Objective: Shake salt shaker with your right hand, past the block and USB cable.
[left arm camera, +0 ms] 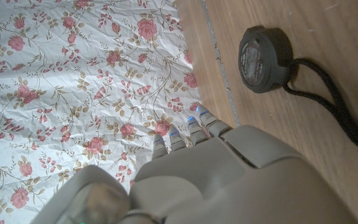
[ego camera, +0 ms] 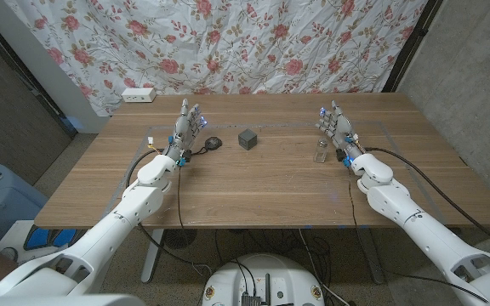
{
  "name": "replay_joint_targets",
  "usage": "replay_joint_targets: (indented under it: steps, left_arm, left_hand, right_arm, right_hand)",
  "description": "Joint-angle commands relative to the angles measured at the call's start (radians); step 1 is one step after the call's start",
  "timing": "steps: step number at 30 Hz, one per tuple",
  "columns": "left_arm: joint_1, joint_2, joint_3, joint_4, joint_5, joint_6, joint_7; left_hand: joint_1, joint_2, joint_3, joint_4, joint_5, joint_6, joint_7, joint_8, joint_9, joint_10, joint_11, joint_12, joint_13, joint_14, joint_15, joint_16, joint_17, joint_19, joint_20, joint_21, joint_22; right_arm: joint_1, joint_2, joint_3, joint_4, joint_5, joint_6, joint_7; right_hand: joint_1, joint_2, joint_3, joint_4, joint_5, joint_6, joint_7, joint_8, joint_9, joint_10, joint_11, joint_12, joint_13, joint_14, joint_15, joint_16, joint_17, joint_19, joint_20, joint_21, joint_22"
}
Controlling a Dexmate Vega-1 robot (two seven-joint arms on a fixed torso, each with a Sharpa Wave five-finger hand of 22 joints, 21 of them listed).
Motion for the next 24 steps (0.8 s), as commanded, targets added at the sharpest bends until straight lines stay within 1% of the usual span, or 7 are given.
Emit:
replay_joint_targets:
  steps: [1,3,12,17,19,22,24]
  left_arm:
    - [0.0,0.0,0.0,0.0,0.0,0.0,0.0]
    - [0.0,0.0,0.0,0.0,0.0,0.0,0.0]
    - [0.0,0.0,0.0,0.0,0.0,0.0,0.0]
    - [0.0,0.0,0.0,0.0,0.0,0.0,0.0]
    - [0.0,0.0,0.0,-0.001,0.0,0.0,0.0]
    - [0.0,0.0,0.0,-0.001,0.0,0.0,0.0]
    - [0.0,0.0,0.0,-0.001,0.0,0.0,0.0]
  left_hand:
    - [0.0,0.101,0.001,0.009,0.005,0.003,-0.009,0.008,0.005,-0.001,-0.009,0.004,0.003,0.002,-0.106,0.005,0.005,0.005,-0.024,0.005,0.004]
    - [0.0,0.101,0.001,0.009,0.005,0.002,-0.008,0.008,0.005,-0.001,-0.009,0.004,0.003,0.002,-0.106,0.005,0.005,0.005,-0.024,0.004,0.004]
    - [0.0,0.101,0.001,0.008,0.005,0.002,-0.007,0.007,0.005,-0.002,-0.01,0.003,0.003,0.001,-0.106,0.005,0.005,0.005,-0.024,0.005,0.004]
    - [0.0,0.101,0.001,0.008,0.005,0.002,-0.007,0.008,0.005,-0.001,-0.011,0.004,0.003,0.001,-0.106,0.005,0.005,0.005,-0.024,0.004,0.004]
    - [0.0,0.101,0.001,0.008,0.005,0.003,-0.007,0.008,0.005,0.0,-0.011,0.004,0.003,0.001,-0.106,0.005,0.005,0.005,-0.024,0.004,0.004]
    - [0.0,0.101,0.001,0.008,0.005,0.003,-0.007,0.008,0.005,0.0,-0.008,0.004,0.003,0.002,-0.106,0.005,0.005,0.005,-0.024,0.004,0.004]
    - [0.0,0.101,0.001,0.009,0.005,0.003,-0.007,0.008,0.005,-0.001,-0.008,0.004,0.003,0.001,-0.106,0.005,0.005,0.005,-0.024,0.004,0.004]
  right_arm:
    - [-0.031,-0.008,-0.006,-0.026,-0.022,0.03,-0.005]
    - [-0.034,-0.008,-0.003,-0.022,-0.029,0.047,-0.008]
    - [-0.038,-0.065,0.005,-0.039,-0.05,0.051,0.026]
    - [-0.045,-0.093,0.004,-0.053,-0.083,0.056,0.015]
    - [-0.053,-0.103,0.005,-0.059,-0.093,0.057,0.01]
    - [-0.068,-0.118,0.01,-0.068,-0.105,0.067,0.004]
    - [-0.079,-0.129,0.014,-0.076,-0.112,0.071,0.0]
  right_hand:
    - [0.009,0.001,0.008,-0.005,0.006,0.013,-0.006,0.008,0.001,0.01,-0.002,0.008,0.003,0.009,0.001,0.007,0.0,0.004,-0.007,0.006,0.005]
    - [0.01,0.0,0.009,-0.007,0.007,0.016,-0.007,0.009,0.001,0.014,-0.002,0.009,0.003,0.009,0.001,0.006,-0.002,0.002,-0.012,0.005,0.005]
    - [0.015,-0.005,0.011,-0.015,0.007,0.021,-0.009,0.01,0.001,0.016,-0.004,0.011,0.001,0.01,-0.002,0.006,-0.008,-0.006,-0.016,0.004,0.005]
    - [0.023,-0.012,0.012,-0.027,0.006,0.013,-0.016,0.005,0.001,0.015,-0.009,0.012,-0.001,0.008,-0.005,0.005,-0.016,-0.02,-0.026,0.001,0.004]
    - [0.026,-0.016,0.012,-0.033,0.005,0.009,-0.018,0.004,0.001,0.015,-0.011,0.012,-0.002,0.006,-0.012,0.004,-0.019,-0.029,-0.03,0.0,0.004]
    - [0.032,-0.024,0.013,-0.045,0.004,-0.007,-0.025,-0.002,0.001,0.013,-0.014,0.012,-0.003,0.003,-0.013,0.004,-0.027,-0.047,-0.036,-0.003,0.003]
    - [0.035,-0.03,0.012,-0.051,0.003,-0.022,-0.028,-0.006,0.001,0.011,-0.015,0.011,-0.004,-0.003,-0.015,0.002,-0.031,-0.054,-0.036,-0.002,0.003]
